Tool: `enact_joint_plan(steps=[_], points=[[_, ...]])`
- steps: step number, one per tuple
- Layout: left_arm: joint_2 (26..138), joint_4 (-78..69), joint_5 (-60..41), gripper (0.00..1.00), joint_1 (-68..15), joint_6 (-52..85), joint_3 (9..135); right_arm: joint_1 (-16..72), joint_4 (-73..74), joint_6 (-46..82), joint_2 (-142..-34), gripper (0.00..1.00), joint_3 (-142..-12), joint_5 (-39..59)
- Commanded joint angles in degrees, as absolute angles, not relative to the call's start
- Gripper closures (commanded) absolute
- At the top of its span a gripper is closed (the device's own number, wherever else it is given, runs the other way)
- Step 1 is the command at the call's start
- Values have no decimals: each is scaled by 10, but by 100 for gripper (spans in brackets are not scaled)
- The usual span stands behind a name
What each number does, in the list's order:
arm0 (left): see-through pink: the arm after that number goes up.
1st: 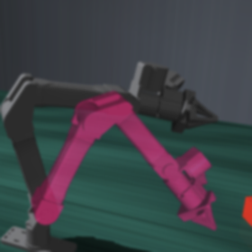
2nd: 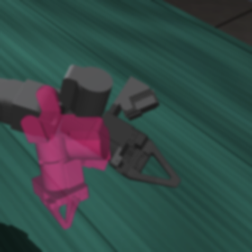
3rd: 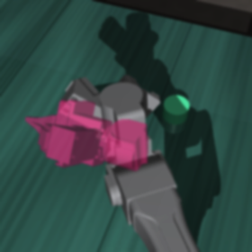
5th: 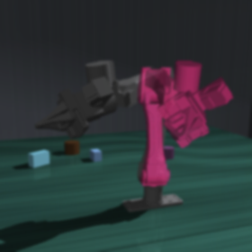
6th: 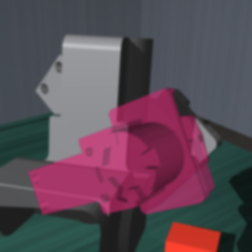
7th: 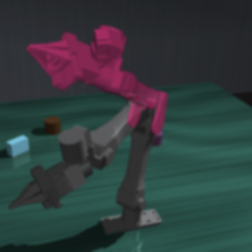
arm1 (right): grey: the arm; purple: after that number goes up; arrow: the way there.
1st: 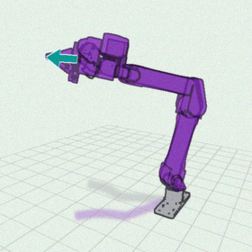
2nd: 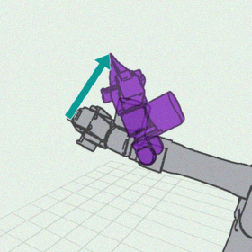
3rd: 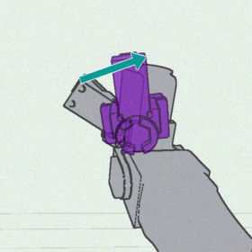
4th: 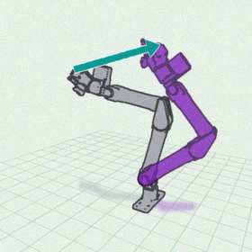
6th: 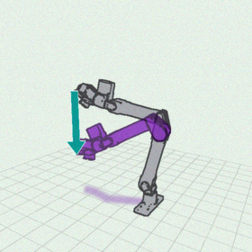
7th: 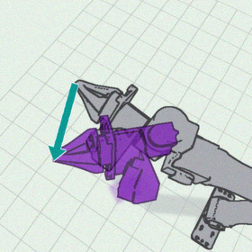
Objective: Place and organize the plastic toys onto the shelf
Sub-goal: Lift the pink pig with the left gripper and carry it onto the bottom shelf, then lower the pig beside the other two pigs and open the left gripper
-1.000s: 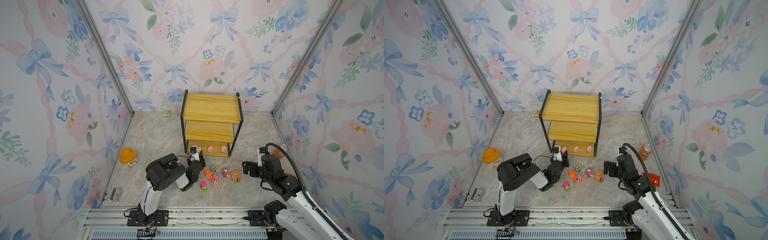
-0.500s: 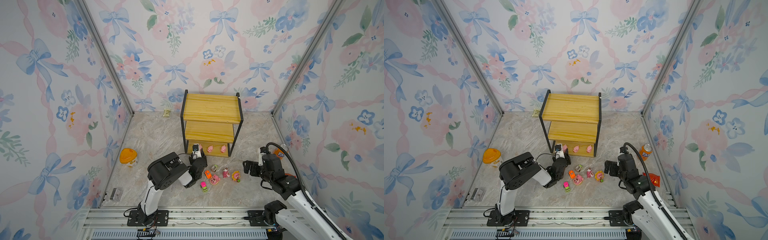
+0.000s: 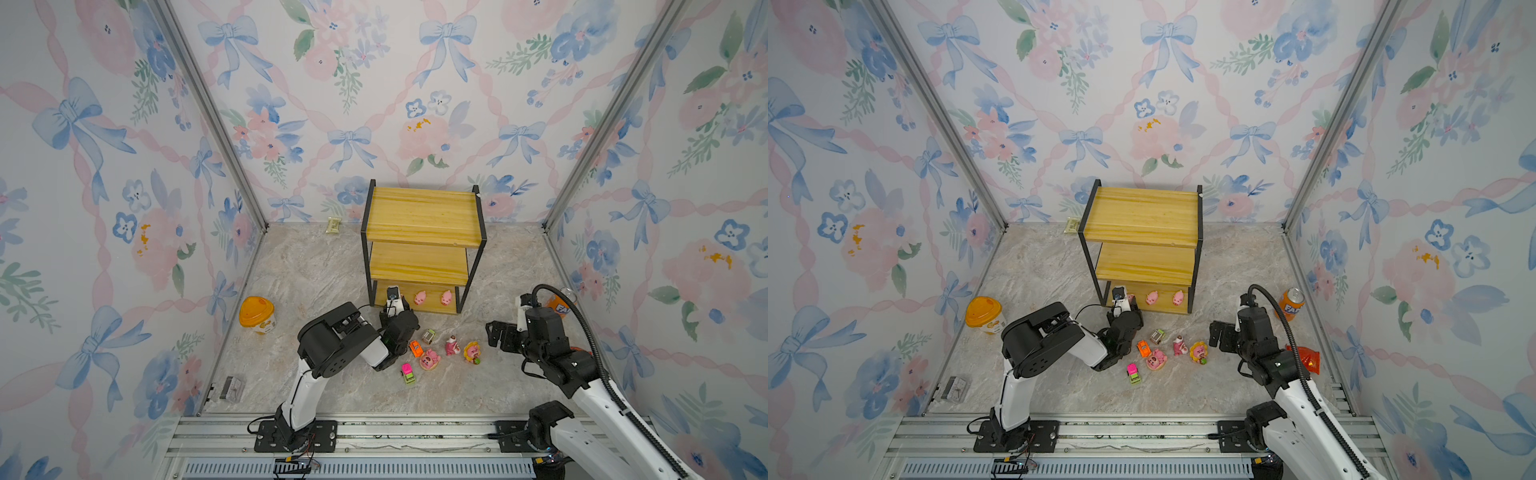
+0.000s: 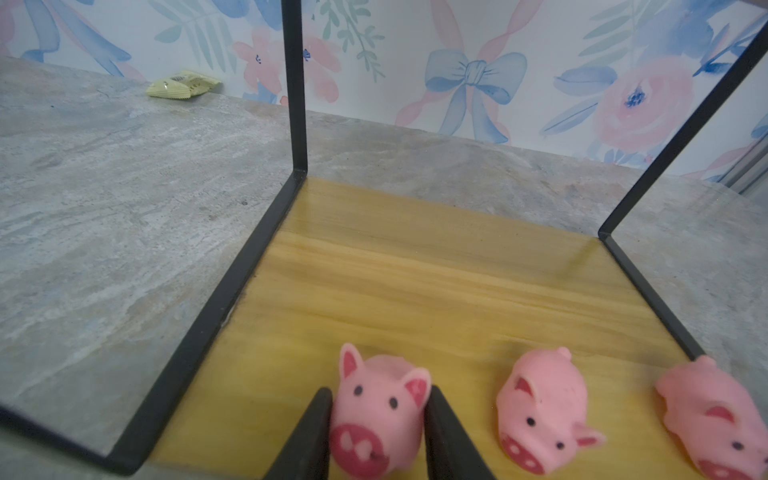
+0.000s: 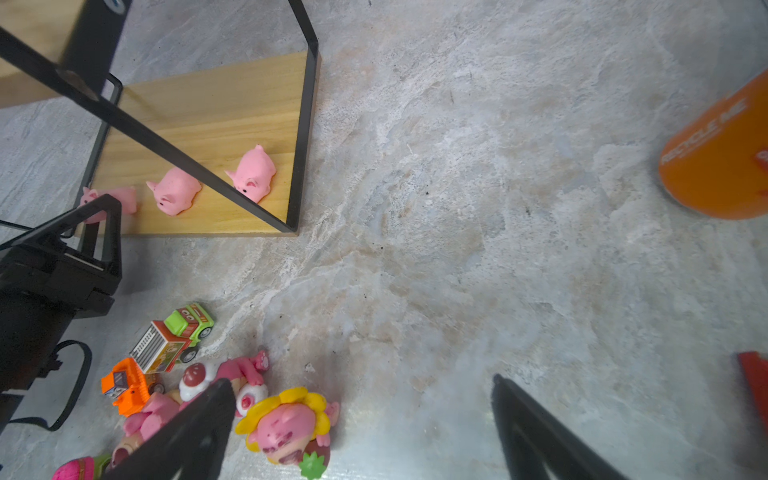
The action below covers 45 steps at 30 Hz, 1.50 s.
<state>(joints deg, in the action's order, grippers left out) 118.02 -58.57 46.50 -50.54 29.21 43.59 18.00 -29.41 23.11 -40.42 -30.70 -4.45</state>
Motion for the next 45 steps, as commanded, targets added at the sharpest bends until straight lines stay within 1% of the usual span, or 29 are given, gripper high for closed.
enact_joint_plan(steps=[1,13,33,39,40,43,45], points=[[1196,-562,465,63,-499,306,449,173,-285,224,-404,2,-297,-36],[1203,-541,461,62,-491,318,455,157,-280,221,-411,2,-295,-22],[1224,-509,440,60,-470,314,494,154,-280,221,-411,2,-294,-21],[1225,-508,432,55,-467,316,495,153,-281,221,-410,2,-295,-22],[1225,-508,431,51,-468,318,494,153,-281,221,-411,2,-295,-22],[1222,-505,431,50,-468,316,491,153,-280,221,-415,2,-296,-15],[1221,-505,432,48,-468,320,487,153,-282,221,-417,3,-298,-13]])
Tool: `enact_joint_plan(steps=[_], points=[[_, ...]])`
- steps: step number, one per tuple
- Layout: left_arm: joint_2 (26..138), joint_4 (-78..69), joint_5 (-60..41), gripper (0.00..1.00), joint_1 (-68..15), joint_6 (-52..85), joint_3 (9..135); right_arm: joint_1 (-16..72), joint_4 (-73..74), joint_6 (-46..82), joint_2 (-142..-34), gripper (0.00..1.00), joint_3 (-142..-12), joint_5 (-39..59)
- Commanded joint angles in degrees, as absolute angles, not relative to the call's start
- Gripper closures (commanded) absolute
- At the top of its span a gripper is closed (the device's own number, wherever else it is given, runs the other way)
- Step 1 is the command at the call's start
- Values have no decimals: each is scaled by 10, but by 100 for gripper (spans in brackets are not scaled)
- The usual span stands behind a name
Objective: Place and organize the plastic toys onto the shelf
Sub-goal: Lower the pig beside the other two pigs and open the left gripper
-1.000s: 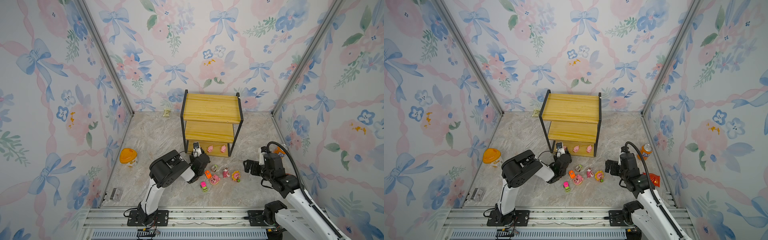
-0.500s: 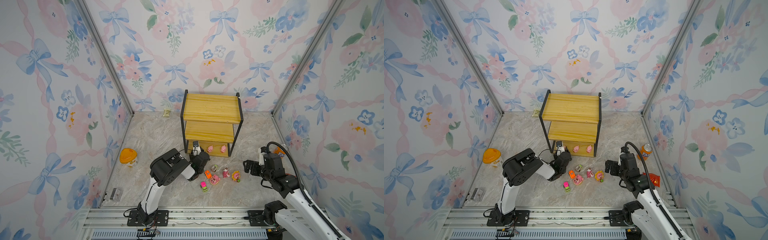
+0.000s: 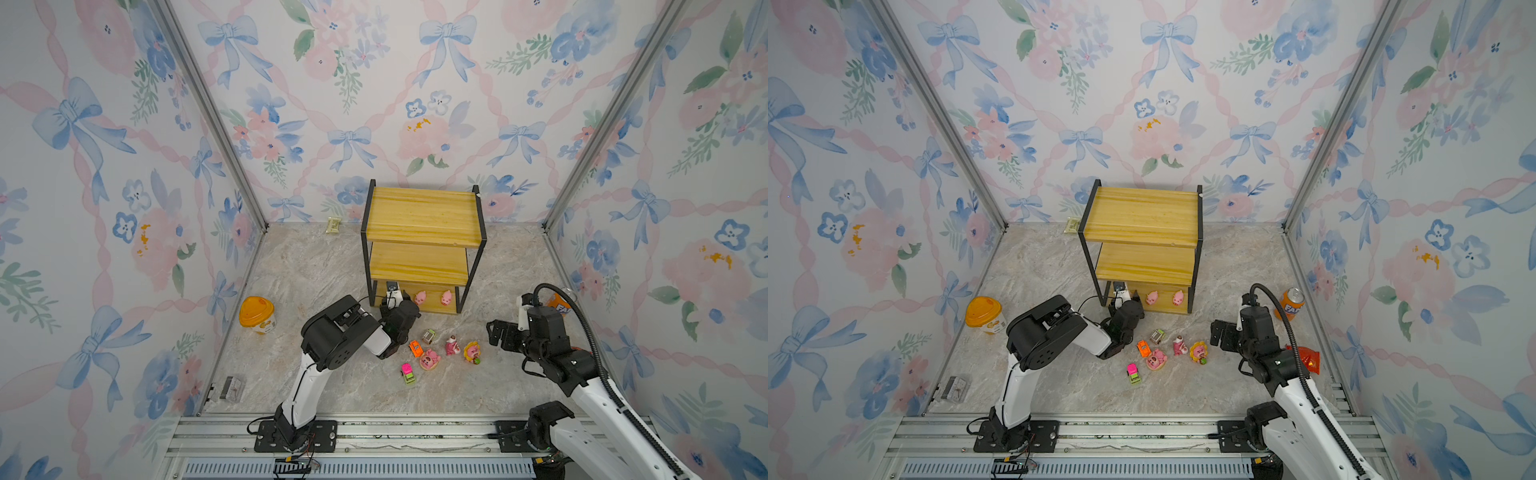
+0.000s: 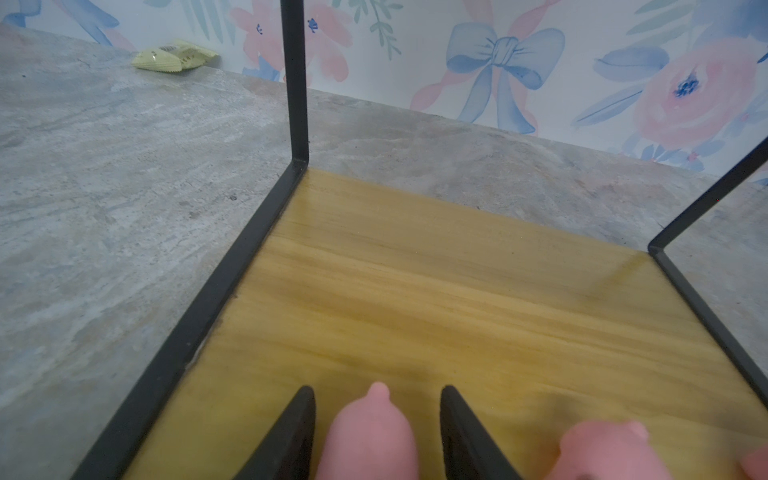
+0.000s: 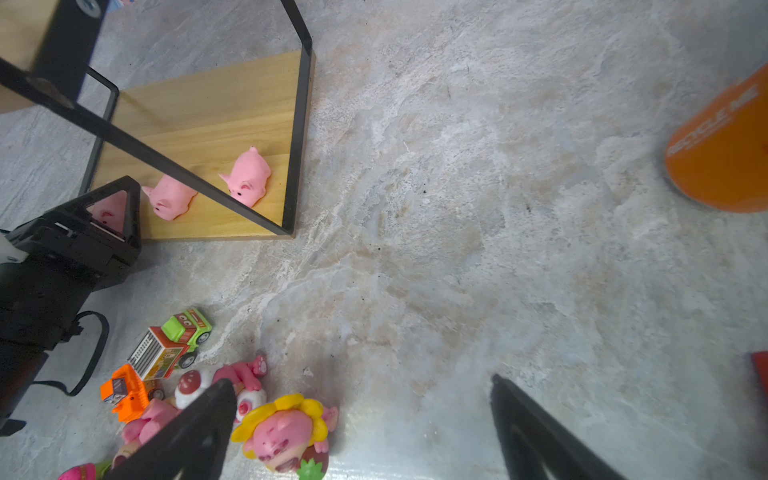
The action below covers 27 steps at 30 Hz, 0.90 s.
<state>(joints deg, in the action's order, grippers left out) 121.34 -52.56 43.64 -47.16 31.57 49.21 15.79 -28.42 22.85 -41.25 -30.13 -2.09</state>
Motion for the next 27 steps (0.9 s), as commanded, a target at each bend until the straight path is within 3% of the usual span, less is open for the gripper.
enact_joint_plan(steps=[1,4,7,27], points=[[1220,-505,433,47,-468,322,485,153,-282,221,-418,3,-298,-13],[1218,-505,438,45,-469,327,478,153,-281,221,-419,3,-299,-11],[1217,-505,441,34,-469,336,472,153,-282,220,-418,3,-299,-10],[1205,-506,451,34,-497,338,443,153,-279,216,-422,3,-301,0]])
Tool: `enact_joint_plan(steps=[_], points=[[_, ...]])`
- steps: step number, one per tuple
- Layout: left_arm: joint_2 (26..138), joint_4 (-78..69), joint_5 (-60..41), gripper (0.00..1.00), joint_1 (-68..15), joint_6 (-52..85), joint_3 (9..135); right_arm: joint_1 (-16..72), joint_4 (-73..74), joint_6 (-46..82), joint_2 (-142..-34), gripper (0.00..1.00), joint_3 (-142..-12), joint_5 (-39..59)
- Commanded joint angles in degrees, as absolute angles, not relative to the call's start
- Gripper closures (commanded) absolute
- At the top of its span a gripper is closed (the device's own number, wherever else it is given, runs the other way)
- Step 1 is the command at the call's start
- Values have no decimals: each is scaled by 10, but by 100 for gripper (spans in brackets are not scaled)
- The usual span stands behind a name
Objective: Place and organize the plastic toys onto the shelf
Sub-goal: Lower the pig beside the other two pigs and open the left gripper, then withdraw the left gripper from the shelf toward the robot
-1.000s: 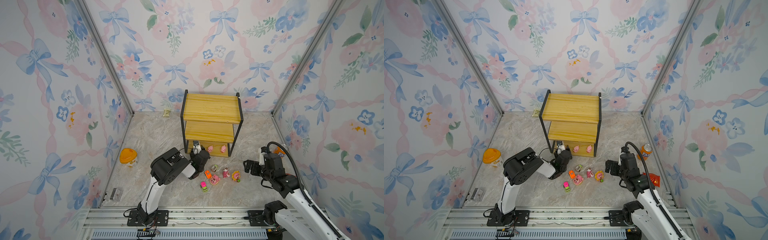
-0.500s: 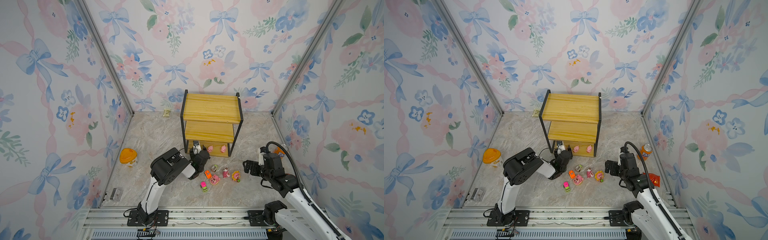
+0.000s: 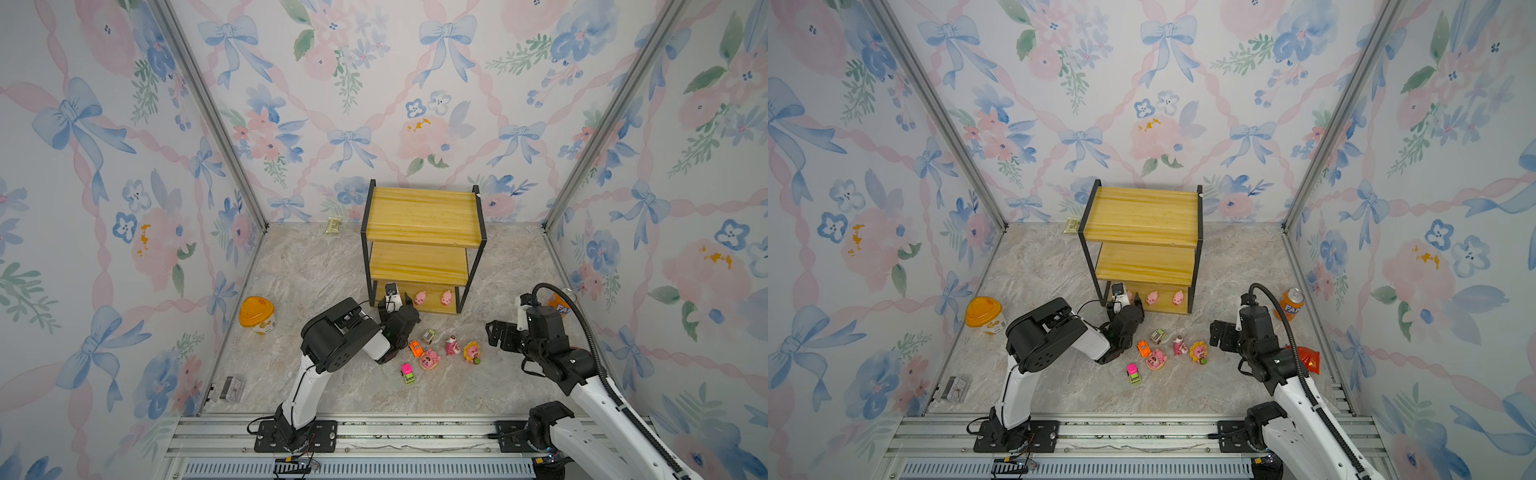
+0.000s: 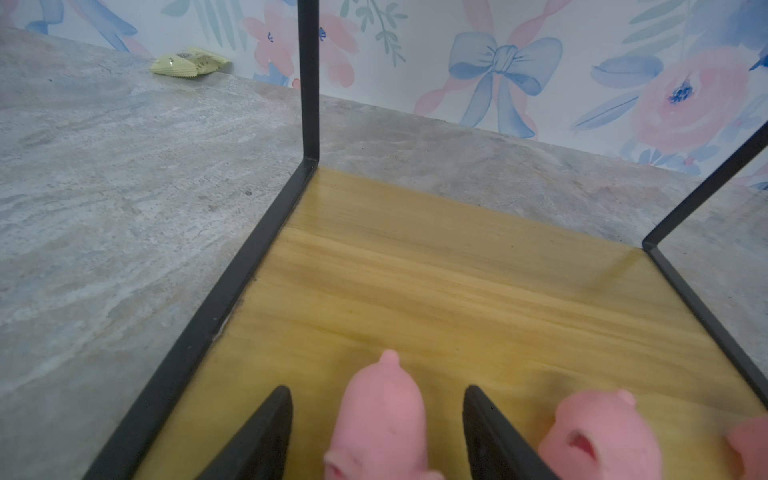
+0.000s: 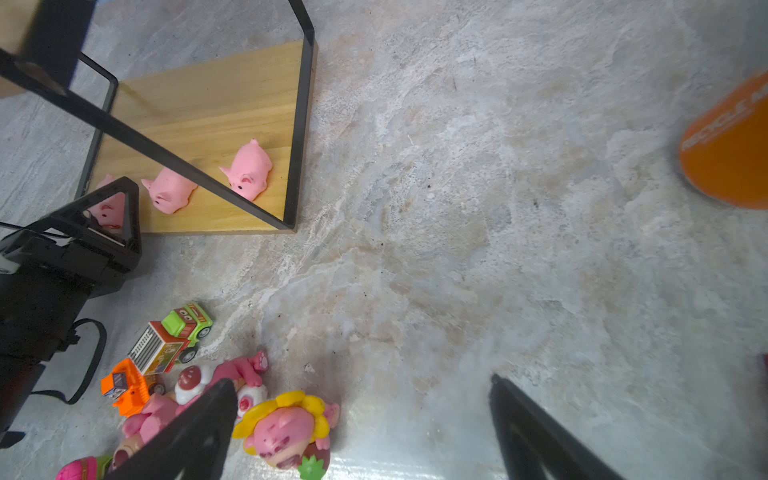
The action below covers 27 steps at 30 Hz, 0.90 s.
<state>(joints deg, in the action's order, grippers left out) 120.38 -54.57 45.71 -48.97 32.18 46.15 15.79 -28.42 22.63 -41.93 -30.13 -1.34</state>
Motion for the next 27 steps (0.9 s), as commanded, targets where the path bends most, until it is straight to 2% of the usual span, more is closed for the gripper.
enact_joint_plan(steps=[1,11,23,27], points=[[1204,-506,452,34,-500,336,441,153,-278,215,-423,3,-301,4],[1174,-507,466,32,-525,352,385,153,-281,215,-414,3,-300,14],[1027,-505,468,31,-601,350,228,153,-286,218,-410,3,-302,21],[964,-505,436,33,-612,362,170,154,-286,221,-400,3,-300,16]])
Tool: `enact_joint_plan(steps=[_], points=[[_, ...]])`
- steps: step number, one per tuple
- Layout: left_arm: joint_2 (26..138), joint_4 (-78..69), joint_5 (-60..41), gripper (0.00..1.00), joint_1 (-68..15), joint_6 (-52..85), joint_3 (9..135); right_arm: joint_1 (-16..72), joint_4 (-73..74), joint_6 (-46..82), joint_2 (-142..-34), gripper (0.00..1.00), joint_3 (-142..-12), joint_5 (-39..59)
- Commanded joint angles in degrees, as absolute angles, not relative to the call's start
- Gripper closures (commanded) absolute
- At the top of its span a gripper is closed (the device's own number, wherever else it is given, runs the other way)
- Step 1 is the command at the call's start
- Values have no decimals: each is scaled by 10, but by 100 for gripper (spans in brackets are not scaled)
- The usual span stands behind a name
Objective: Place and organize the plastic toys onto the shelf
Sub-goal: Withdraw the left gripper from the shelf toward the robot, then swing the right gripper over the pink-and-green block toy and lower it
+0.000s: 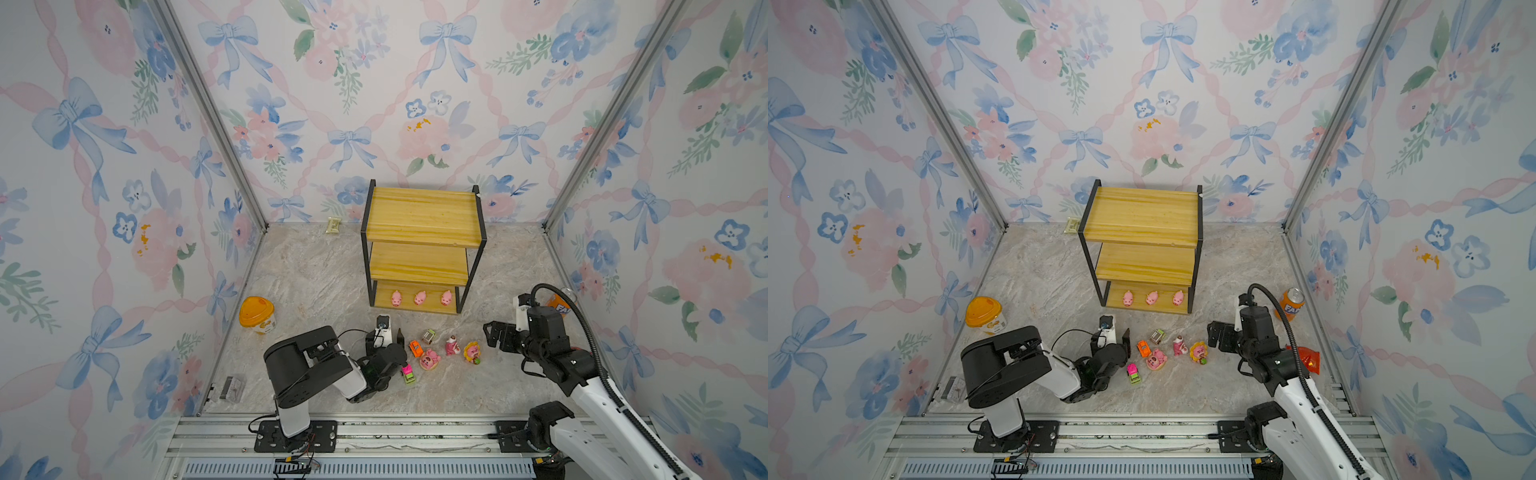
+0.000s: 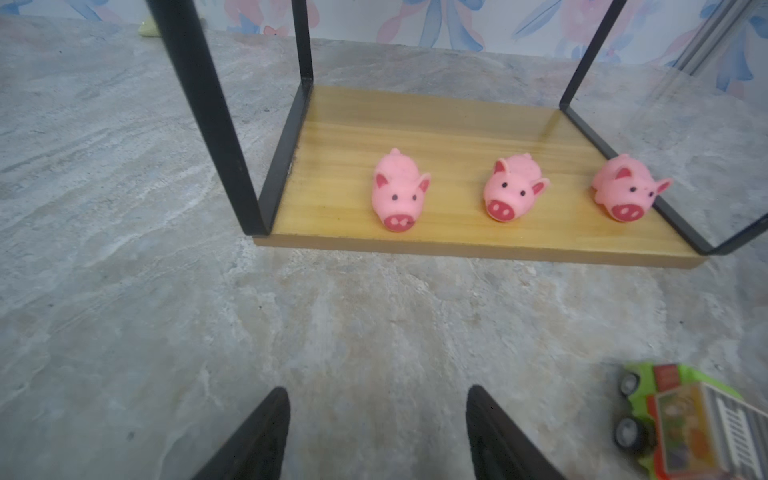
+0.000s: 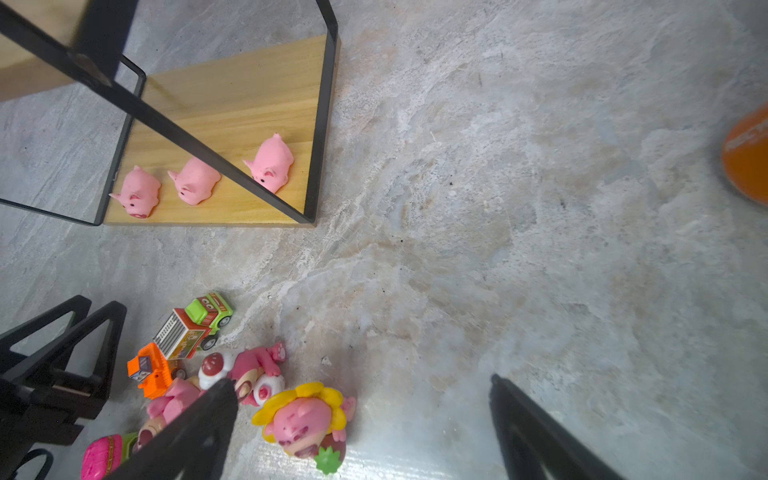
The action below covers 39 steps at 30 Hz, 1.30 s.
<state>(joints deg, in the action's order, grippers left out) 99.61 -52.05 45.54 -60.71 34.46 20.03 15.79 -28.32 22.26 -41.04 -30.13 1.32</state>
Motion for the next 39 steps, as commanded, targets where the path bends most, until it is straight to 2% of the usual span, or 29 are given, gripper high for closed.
enact_joint_plan(steps=[1,8,14,20,26,32,36,39], points=[[946,-506,420,34,-615,363,158,154,-286,221,-398,3,-300,15],[909,-485,339,36,-685,335,140,155,-291,226,-400,3,-303,13],[906,-468,391,37,-761,398,120,160,-295,233,-393,3,-302,12],[882,-451,432,36,-767,425,102,196,-282,228,-384,0,-291,56],[858,-417,449,35,-767,463,84,368,-309,258,-388,7,-304,18],[851,-399,460,35,-766,505,63,628,-318,353,-404,22,-286,-82],[861,-390,456,35,-766,532,53,764,-308,430,-470,28,-292,-152],[869,-390,454,35,-767,541,47,825,-312,454,-547,29,-328,-193]])
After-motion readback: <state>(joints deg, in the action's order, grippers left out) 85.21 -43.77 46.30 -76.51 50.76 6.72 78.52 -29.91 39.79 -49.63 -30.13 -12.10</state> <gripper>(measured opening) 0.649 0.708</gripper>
